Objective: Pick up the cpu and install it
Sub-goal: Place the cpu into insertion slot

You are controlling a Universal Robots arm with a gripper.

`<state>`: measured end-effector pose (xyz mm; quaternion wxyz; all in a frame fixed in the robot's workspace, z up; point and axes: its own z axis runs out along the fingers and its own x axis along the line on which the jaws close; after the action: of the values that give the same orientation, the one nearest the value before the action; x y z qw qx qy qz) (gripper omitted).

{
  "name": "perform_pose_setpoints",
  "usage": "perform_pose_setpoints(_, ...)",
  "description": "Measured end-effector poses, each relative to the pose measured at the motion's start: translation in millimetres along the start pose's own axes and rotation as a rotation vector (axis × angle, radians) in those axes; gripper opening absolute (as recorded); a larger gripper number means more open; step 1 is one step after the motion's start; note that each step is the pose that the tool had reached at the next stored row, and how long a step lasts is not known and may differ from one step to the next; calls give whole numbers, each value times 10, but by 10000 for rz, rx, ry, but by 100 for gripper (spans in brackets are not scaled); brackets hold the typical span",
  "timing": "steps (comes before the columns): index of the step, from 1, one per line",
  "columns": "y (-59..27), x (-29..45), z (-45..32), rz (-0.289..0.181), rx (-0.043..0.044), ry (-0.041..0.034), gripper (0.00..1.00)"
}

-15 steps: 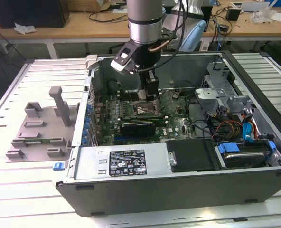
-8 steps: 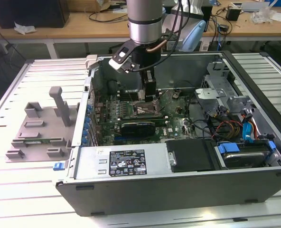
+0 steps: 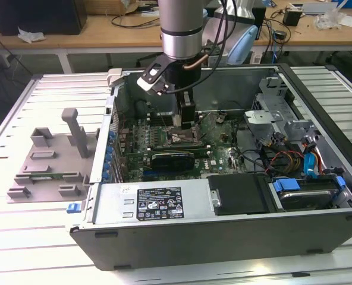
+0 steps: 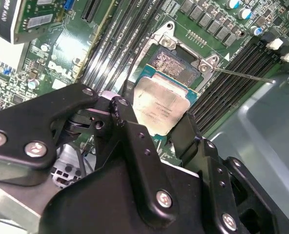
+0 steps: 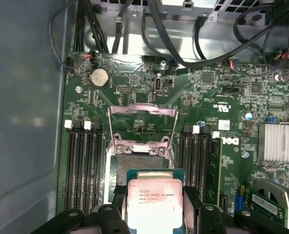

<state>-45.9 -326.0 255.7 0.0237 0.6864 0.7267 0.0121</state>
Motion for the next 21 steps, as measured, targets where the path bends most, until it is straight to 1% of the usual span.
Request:
perform_pose_setpoints(4,-2,14,65,0,1,0,55)
perform_pose_setpoints(8,-3,15,71,1,-2,-4,55)
perform_pose_setpoints(10,-6,15,113,-1,3,-68,55)
perform_pose_setpoints(11,-6,16,133,-3,6,-127,55)
perform_pose_setpoints(12,-7,17,144,-6,11,-178,55)
perform_pose_setpoints(13,-7,18,147,-8,12,-195,55)
perform_pose_setpoints(14,-7,22,152,-8,14,-255,55)
perform_pose_setpoints(15,-7,24,160,-9,16,-290,55)
perform_pose_setpoints(17,-6,24,165,0,18,-295,55)
perform_pose_setpoints(21,-5,50,182,90,20,-302,55)
